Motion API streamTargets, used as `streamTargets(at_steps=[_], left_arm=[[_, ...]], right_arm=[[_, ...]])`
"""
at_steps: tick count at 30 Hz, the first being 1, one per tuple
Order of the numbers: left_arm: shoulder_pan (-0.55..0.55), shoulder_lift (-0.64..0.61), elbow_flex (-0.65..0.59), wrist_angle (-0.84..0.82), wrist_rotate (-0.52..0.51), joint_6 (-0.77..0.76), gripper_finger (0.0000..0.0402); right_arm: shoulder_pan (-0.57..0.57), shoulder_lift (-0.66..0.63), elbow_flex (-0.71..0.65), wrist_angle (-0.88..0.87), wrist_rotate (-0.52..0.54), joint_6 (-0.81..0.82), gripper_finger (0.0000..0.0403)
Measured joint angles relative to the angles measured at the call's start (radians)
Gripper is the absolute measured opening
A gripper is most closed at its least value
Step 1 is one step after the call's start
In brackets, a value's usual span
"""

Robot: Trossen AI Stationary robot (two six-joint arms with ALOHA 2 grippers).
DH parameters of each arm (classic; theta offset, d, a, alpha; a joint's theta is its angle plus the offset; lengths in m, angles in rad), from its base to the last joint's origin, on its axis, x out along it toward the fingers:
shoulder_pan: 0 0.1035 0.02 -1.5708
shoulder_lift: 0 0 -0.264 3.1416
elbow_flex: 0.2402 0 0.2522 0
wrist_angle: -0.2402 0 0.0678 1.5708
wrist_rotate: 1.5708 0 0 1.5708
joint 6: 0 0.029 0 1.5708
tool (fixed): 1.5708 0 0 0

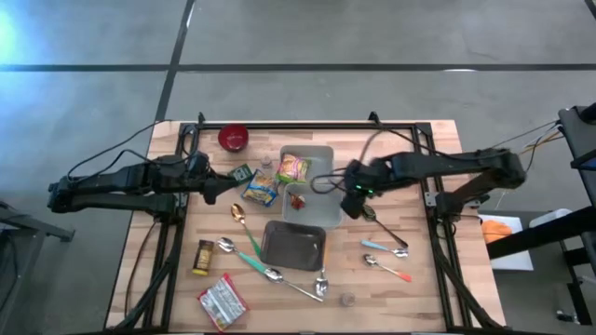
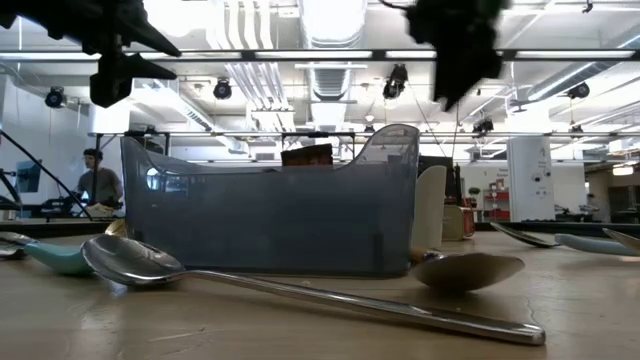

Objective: Pick & Place Food Item
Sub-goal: Put the black spoon into the black bin

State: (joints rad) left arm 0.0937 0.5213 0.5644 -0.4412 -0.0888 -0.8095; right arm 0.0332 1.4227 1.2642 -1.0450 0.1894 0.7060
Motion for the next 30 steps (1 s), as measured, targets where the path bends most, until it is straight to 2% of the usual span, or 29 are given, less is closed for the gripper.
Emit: streamTargets(at_steps=[7,14,17,21,30], left_arm=[[0.0,0.0,0.0,0.002,0.046,0.029,0.0151],[0.0,0.0,0.0,0.002,0.063,0.035,0.0151],[0.0,0.002,0.0,-0.001,0.075,0.034,0.0151],[0.0,0.051,0.031,-0.016,0.161,0.072,0.0151],[0.0,0.265,0.227,-0.269,0.233,0.3,0.0151]], right_arm=[[0.103,-0.142,-0.231,0.0,-0.025,0.265,0.0203],[0.2,-0.148,-0.379,0.033,-0.102,0.405,0.0203],[0.229,-0.127,-0.427,0.075,-0.115,0.431,0.0203],[0.251,-0.087,-0.48,0.146,-0.133,0.447,0.0203],[0.243,0.019,-0.511,0.172,-0.135,0.362,0.0203]])
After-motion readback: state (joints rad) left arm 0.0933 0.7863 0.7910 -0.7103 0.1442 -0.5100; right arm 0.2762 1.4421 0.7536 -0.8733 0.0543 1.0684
